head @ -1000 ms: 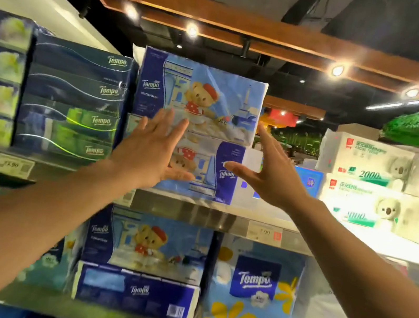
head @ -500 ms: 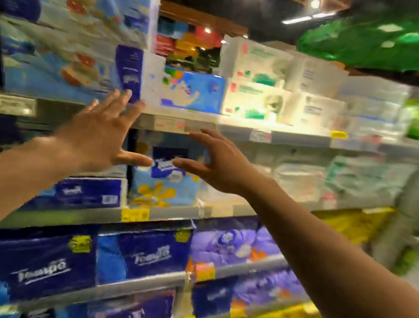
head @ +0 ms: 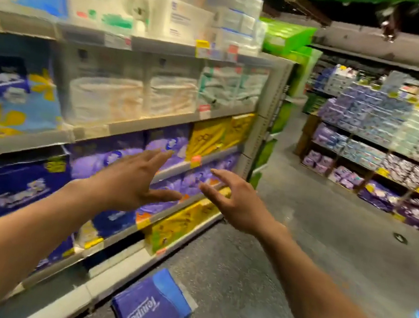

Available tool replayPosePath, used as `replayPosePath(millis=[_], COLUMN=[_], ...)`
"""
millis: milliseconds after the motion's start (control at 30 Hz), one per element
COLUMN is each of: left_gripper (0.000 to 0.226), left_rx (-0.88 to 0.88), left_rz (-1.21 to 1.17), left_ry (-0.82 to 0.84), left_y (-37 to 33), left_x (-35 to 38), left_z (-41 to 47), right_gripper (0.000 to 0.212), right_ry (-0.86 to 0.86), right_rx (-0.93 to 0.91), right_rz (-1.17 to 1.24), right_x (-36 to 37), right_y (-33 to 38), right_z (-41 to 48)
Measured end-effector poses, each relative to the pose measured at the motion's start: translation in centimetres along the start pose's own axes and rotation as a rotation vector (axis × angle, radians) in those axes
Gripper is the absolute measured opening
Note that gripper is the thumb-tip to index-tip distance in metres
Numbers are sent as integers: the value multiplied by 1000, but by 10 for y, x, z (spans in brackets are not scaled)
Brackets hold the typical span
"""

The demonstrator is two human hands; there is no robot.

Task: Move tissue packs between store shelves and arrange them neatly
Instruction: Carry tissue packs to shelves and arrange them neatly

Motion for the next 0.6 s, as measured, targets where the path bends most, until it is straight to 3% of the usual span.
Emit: replayPosePath(millis=[100,333,600], left_gripper=[128,140,106], left_rx=[54,269,458], left_rz=[-81,-139,-150], left_ry=[45,185,269], left_y=[-75,-279,-469], left_x=[45,139,218], left_z=[30,101,169], right_gripper=[61,71,78], right_ry=[-16,-68,-64], right_rx=[147,458,699], right_rz=[1,-62,-186], right_x=[-26,-133,-235], right_y=[-65,-220,-357], right_z=[-58,-185,-286])
Point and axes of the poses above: each hand's wrist, its own z-axis towards the middle knuckle, its own x-axis out of the palm, y = z × x, the point moved 8 cm from there along z, towards the middle knuckle, and after that the axes turned 15 degrees about -x, right-handed, at the moved point
